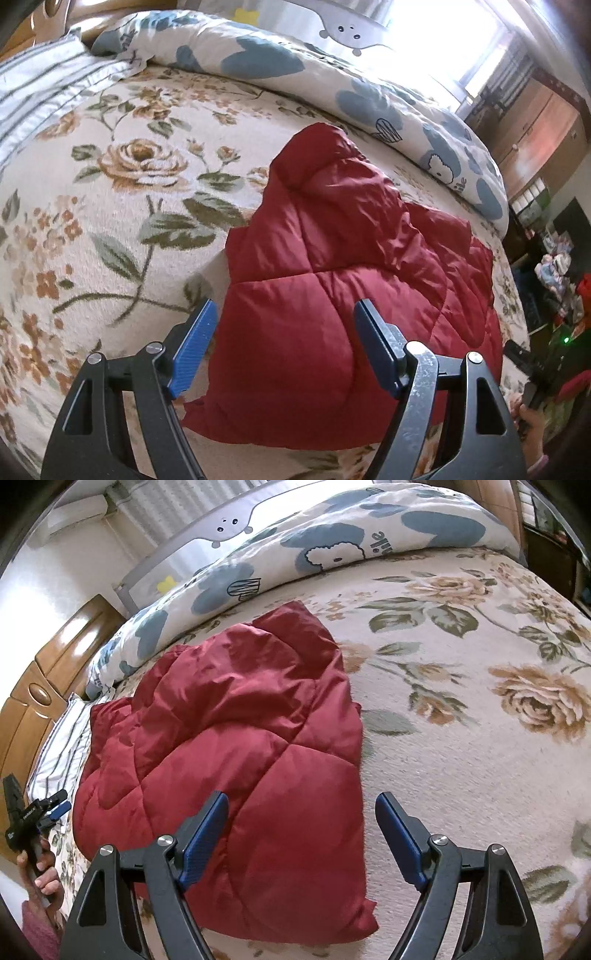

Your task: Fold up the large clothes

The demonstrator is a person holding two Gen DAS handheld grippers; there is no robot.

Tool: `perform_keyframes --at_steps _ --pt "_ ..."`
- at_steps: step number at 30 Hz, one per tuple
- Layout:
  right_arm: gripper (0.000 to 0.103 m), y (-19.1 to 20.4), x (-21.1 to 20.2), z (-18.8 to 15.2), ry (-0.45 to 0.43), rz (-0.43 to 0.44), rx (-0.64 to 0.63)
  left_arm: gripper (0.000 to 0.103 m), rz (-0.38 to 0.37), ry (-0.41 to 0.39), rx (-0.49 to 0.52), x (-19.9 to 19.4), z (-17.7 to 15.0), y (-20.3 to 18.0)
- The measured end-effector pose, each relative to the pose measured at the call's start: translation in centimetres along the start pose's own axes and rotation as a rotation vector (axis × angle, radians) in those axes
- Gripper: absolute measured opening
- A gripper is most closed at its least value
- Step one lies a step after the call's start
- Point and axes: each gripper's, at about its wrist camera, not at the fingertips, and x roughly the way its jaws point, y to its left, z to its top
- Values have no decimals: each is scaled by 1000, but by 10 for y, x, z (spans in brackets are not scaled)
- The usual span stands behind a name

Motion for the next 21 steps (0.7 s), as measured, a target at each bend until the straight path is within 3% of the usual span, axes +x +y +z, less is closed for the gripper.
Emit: perform_keyframes --at_steps 6,10,21 --pt "87 -18 10 -1 19 47 70 77 -85 48 -109 18 1 24" --pt "89 -29 23 1 44 67 133 77 -100 83 -165 33 0 33" --pt "99 -42 70 16 106 192 260 87 -90 134 -155 63 9 21"
